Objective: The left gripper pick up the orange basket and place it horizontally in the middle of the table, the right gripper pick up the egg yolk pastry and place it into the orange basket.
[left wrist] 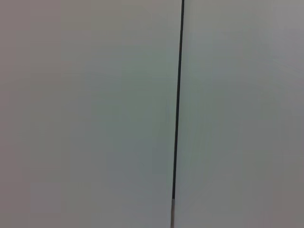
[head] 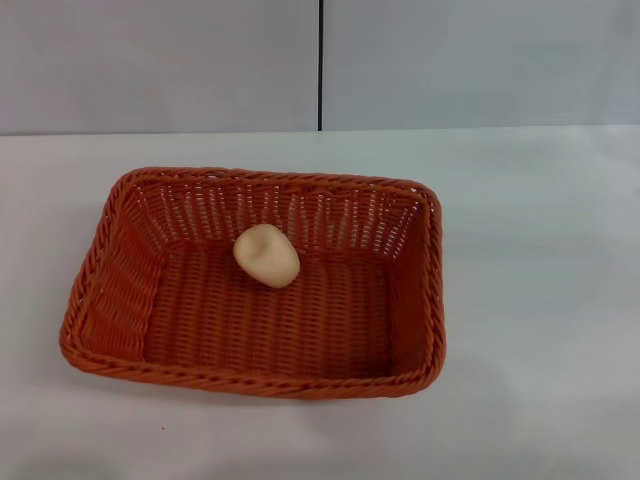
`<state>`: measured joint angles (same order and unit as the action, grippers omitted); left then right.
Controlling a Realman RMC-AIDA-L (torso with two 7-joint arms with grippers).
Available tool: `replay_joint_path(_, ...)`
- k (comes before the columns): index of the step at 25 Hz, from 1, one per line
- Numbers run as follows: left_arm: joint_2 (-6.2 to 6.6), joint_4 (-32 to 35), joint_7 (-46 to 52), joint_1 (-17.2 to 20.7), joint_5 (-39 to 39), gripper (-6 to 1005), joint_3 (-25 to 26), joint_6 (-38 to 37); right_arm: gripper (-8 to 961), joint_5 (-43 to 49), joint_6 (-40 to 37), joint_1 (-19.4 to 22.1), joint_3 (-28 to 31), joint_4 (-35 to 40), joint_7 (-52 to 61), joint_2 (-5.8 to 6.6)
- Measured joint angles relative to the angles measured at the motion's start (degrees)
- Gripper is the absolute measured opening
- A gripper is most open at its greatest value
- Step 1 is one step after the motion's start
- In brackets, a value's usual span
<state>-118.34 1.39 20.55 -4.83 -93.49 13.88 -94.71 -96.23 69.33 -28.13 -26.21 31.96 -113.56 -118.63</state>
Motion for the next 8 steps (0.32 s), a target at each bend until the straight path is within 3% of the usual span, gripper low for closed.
replay_joint_path(8, -0.09, -0.9, -0.9, -0.3, -0.1, 677, -1.6, 1.8, 574, 0.2, -1.9, -1.3, -2.7, -1.2, -1.2, -0.01)
